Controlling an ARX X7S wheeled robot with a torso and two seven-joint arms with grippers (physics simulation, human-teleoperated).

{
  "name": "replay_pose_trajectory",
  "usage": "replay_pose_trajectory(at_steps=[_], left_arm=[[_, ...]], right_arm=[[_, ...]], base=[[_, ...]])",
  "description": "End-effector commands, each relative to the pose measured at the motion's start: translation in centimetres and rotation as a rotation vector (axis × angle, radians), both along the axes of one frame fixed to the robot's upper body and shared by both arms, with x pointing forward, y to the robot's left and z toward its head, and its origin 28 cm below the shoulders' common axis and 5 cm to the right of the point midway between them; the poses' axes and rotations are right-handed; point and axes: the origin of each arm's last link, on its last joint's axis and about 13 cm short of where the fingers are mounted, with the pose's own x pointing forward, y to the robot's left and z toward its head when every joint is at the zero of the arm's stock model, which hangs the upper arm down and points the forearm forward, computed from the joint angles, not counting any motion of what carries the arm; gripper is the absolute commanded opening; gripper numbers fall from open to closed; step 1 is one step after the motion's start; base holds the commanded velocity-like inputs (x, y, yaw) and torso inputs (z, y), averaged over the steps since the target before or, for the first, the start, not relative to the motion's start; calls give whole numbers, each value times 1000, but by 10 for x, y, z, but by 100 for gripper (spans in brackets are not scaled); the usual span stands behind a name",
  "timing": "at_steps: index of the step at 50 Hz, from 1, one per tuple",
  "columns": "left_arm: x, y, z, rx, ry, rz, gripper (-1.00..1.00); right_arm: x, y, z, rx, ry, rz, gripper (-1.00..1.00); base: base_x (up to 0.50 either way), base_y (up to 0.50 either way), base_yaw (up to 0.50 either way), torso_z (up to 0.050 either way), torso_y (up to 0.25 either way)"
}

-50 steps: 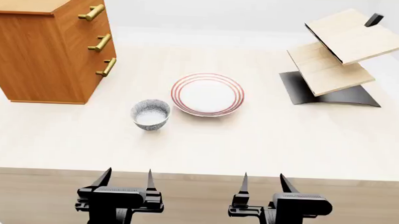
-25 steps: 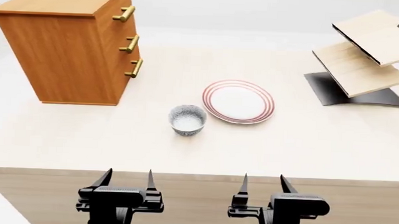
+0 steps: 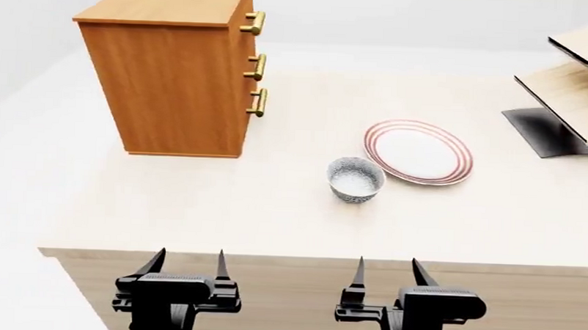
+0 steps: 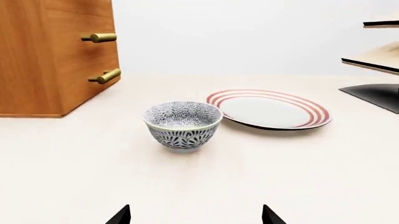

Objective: Open the top drawer of the cabinet and put the bowl in it.

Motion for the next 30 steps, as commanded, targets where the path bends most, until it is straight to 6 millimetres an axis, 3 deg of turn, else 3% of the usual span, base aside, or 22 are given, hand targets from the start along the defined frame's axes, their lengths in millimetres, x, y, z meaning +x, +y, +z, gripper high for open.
replay_pose_trajectory(at_steps=[1,24,30], left_arm=[[0,0,0,-3,4,-1,100],[-2,0,1,-7,4,0,100],[-1,0,1,-9,-3,11,100]], right_arm=[[-1,0,1,6,-2,4,100],[-3,0,1,29,-6,16,100],[-2,0,1,44,-8,21,100]], base=[[0,500,0,0,0],[0,500,0,0,0],[0,0,0,0,0]])
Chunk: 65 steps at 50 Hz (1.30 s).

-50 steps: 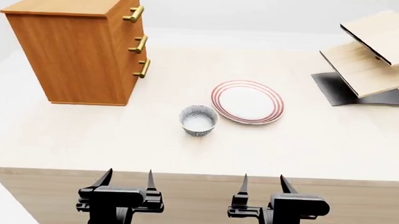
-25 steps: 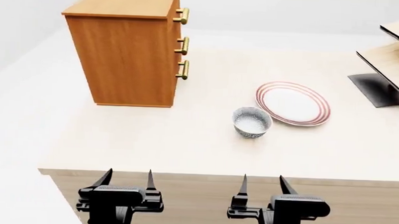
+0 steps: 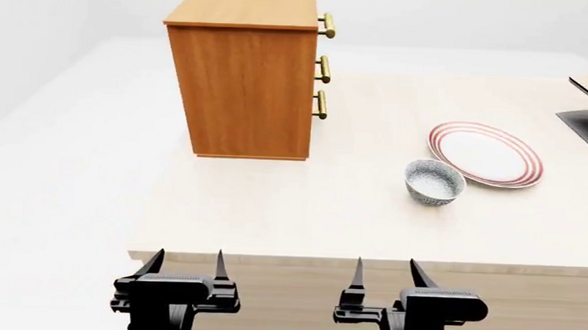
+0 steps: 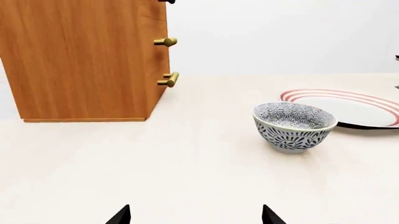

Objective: Open the top drawer of the cabinet and put the bowl in it.

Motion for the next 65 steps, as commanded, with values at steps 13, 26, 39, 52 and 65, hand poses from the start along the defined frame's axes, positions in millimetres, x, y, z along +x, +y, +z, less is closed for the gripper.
replay_pose_trajectory(at_steps=[13,26,39,52,65], left_arm=[[0,0,2,-44,2,-26,100],[1,1,5,-52,-5,-25,100],[1,2,7,-60,-15,-23,100],[66,54,50,-24,-179,349,100],[166,162,103,263,-187,973,100]], right_arm=[[0,-1,-1,21,-2,11,100],[-1,-1,0,25,-4,15,100],[-2,-1,0,29,-7,16,100],[-7,-4,8,27,-30,11,100],[6,-38,131,-97,-294,-44,100]], base=[[0,0,0,42,39],[0,0,0,50,42],[0,0,0,50,37],[0,0,0,40,22],[0,0,0,0,0]])
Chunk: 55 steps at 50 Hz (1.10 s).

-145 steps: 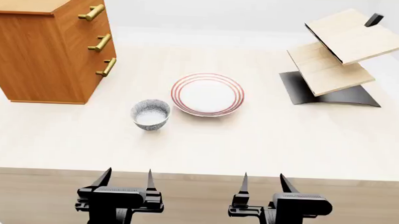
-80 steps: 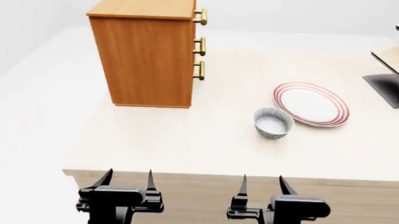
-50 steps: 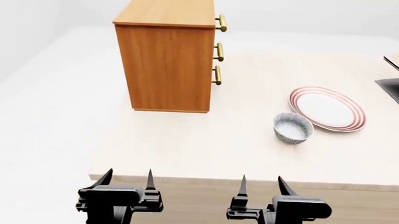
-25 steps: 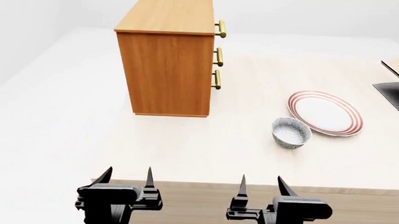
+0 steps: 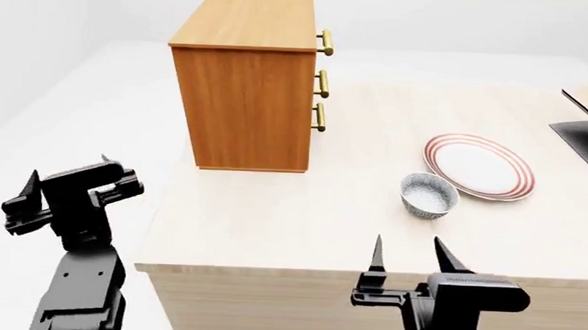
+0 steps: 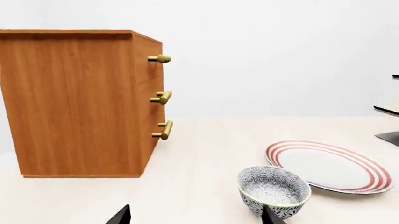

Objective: Open the top drawer of the cabinet and put the bowl in it.

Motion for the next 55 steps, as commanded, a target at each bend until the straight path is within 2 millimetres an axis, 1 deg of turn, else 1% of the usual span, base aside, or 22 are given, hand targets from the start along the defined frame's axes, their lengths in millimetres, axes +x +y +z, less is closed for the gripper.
replay_pose_trajectory(at_steps=[1,3,6,9,10,15,18,23,26,29,35,40,44,49,55], left_arm=[[43,67,56,91,11,437,100],[44,73,64,130,30,489,100],[46,80,76,167,48,542,100],[45,89,85,201,74,583,100],[45,91,87,210,80,590,100],[42,98,88,267,105,609,100],[40,100,87,280,120,612,100],[38,101,83,287,161,609,100],[38,102,83,283,174,603,100],[38,102,84,274,179,601,100],[36,102,80,273,198,595,100],[35,103,79,269,208,601,100],[35,104,79,264,209,601,100],[35,103,77,253,210,596,100],[35,103,77,248,210,597,100]], right_arm=[[14,-27,107,-90,-208,-46,100],[26,-34,140,-112,-252,-60,100],[44,-44,182,-119,-279,-77,100],[71,-57,228,-102,-272,-101,100],[79,-61,240,-85,-263,-108,100],[120,-81,287,45,-209,-130,100],[139,-88,301,63,-177,-162,100],[158,-90,306,73,-122,-182,100],[166,-89,303,80,-73,-181,100],[170,-88,298,79,-29,-172,100],[173,-87,286,82,21,-159,100],[171,-90,283,90,28,-168,100],[173,-93,277,101,54,-176,100],[175,-96,269,121,72,-183,100],[176,-95,267,129,83,-186,100]], base=[[0,0,0,0,0],[0,0,0,0,0],[0,0,0,0,0],[0,0,0,0,0],[0,0,0,0,0],[0,0,0,0,0],[0,0,0,0,0],[0,0,0,0,0],[0,0,0,0,0],[0,0,0,0,0],[0,0,0,0,0],[0,0,0,0,0],[0,0,0,0,0],[494,0,0,0,0],[500,0,0,0,0]])
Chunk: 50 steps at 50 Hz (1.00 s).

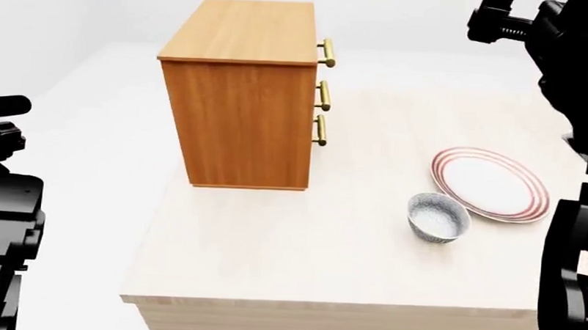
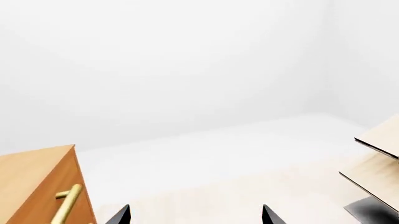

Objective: Open the top drawer of the cabinet and put the bowl in it.

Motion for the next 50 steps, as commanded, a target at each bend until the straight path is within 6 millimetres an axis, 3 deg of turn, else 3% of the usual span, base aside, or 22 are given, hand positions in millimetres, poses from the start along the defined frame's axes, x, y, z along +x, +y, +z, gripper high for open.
replay_pose_trajectory(at_steps=[1,50], left_arm=[[0,0,-1,-11,4,3,100],[0,2,2,-6,-12,8,100]], right_arm=[[3,-3,-6,30,38,-6,100],[8,-1,-12,48,53,-14,100]], base=[[500,0,0,0,0],[500,0,0,0,0]])
